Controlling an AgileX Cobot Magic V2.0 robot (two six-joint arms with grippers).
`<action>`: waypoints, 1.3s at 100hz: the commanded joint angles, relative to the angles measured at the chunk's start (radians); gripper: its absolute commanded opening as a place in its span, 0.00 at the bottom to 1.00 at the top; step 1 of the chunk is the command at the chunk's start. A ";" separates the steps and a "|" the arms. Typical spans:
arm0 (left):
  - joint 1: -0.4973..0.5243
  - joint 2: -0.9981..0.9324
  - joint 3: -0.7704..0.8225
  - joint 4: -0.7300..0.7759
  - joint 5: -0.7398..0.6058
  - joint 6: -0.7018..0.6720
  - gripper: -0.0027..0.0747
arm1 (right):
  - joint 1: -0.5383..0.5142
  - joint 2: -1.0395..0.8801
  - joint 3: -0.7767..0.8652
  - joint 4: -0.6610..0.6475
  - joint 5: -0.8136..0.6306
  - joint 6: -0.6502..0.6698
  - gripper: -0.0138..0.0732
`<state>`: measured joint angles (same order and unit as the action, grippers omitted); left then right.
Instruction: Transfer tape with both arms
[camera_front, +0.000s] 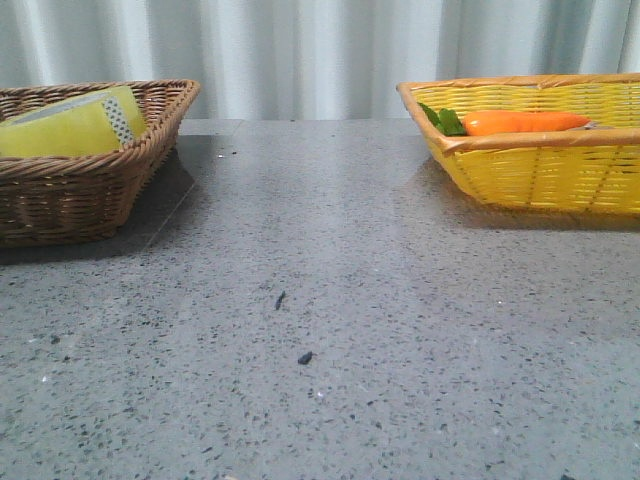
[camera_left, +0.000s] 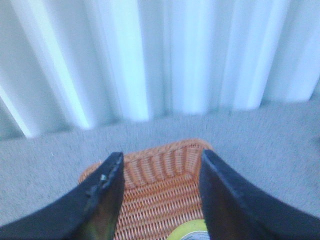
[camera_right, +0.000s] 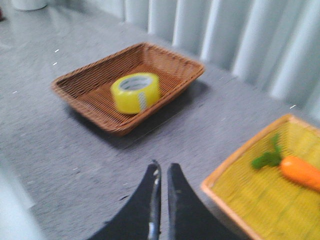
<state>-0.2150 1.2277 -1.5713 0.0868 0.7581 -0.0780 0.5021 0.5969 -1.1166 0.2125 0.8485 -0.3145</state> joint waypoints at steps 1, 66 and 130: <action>0.001 -0.168 0.104 0.004 -0.120 -0.006 0.40 | -0.004 -0.051 0.014 -0.081 -0.144 -0.005 0.11; 0.001 -0.953 0.884 -0.069 -0.240 -0.006 0.01 | -0.004 -0.241 0.290 -0.218 -0.366 -0.005 0.11; 0.001 -0.955 0.922 -0.073 -0.280 -0.006 0.01 | -0.004 -0.241 0.290 -0.218 -0.360 -0.005 0.11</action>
<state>-0.2150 0.2605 -0.6539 0.0212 0.5814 -0.0780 0.5021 0.3415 -0.8047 0.0070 0.5735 -0.3145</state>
